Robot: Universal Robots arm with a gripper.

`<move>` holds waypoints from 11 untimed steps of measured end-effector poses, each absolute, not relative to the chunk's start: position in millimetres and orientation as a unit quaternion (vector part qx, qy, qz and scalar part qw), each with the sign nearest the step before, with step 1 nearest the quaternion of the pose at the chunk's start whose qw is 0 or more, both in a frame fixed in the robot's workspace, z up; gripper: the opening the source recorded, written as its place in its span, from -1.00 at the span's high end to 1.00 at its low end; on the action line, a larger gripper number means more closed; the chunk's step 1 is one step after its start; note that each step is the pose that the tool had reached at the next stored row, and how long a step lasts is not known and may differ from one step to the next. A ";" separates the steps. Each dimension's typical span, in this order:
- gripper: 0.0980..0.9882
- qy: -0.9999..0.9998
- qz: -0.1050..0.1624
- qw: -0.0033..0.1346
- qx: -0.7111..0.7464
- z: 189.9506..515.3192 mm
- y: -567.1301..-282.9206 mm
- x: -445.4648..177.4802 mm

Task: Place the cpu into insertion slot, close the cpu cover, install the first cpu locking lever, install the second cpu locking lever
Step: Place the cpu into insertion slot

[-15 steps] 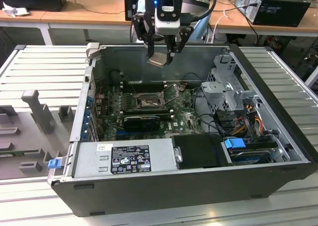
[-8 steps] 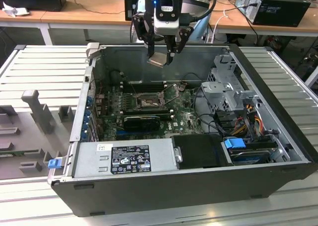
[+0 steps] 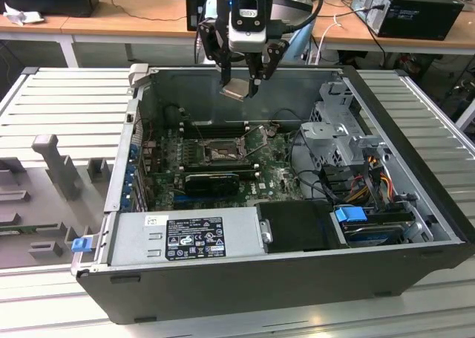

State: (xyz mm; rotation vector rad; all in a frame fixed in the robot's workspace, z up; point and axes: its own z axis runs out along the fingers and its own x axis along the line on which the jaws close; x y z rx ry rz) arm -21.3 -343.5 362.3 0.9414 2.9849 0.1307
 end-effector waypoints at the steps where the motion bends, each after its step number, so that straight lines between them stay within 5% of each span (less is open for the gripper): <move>1: 0.00 0.952 0.042 0.005 0.302 362.3 -343.5 -21.3; 11: 0.00 0.936 0.040 0.007 0.349 361.8 -343.5 -21.3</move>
